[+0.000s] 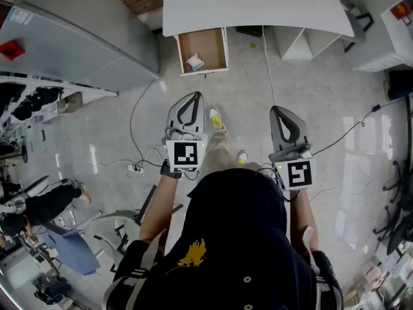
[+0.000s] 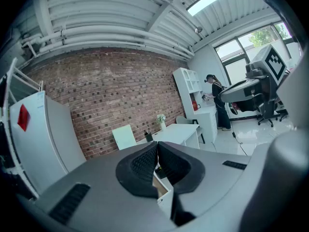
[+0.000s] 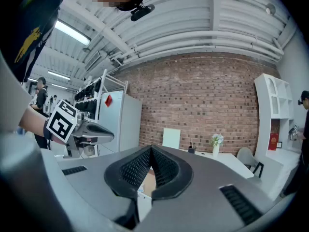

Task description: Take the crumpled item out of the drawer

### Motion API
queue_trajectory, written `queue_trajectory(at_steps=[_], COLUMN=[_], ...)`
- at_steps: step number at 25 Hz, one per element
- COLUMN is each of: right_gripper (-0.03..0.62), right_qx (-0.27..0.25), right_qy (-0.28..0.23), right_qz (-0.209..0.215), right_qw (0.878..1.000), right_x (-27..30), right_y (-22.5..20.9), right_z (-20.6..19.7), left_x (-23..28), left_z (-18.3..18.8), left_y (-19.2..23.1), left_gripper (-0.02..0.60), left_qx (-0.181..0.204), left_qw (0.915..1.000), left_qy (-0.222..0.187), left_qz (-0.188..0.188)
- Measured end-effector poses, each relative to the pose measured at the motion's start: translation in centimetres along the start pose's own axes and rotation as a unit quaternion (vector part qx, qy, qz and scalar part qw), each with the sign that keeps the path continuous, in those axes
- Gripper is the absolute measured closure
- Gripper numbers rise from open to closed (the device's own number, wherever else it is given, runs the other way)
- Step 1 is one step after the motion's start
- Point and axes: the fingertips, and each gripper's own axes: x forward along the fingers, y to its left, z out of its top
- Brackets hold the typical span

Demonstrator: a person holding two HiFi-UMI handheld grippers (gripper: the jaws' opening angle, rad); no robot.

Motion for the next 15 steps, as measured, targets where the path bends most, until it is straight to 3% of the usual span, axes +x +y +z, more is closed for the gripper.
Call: queue_trajectory(at_steps=[4,9,15], right_gripper=[0.569,0.569,0.568], right_qx=[0.001,0.001,-0.008], right_qy=[-0.012,-0.024,-0.006], right_qz=[0.017,0.037,0.078], right_qw=[1.000,0.999,0.997], right_x=[-3.9,-6.5,-5.0], right_y=[2.7,5.0,7.6], right_z=[0.8,2.0,0.9], left_x=[-5.2,-9.6,-12.5], left_z=[2.2,4.0,4.1], left_y=[-1.9,-1.4,1.3], left_gripper=[0.563,0.563,0.563], left_qx=[-0.010,-0.024,-0.045], left_qw=[0.9995,0.9968,0.9916], left_qy=[-0.014,-0.032,-0.037], left_qz=[0.026,0.069,0.115])
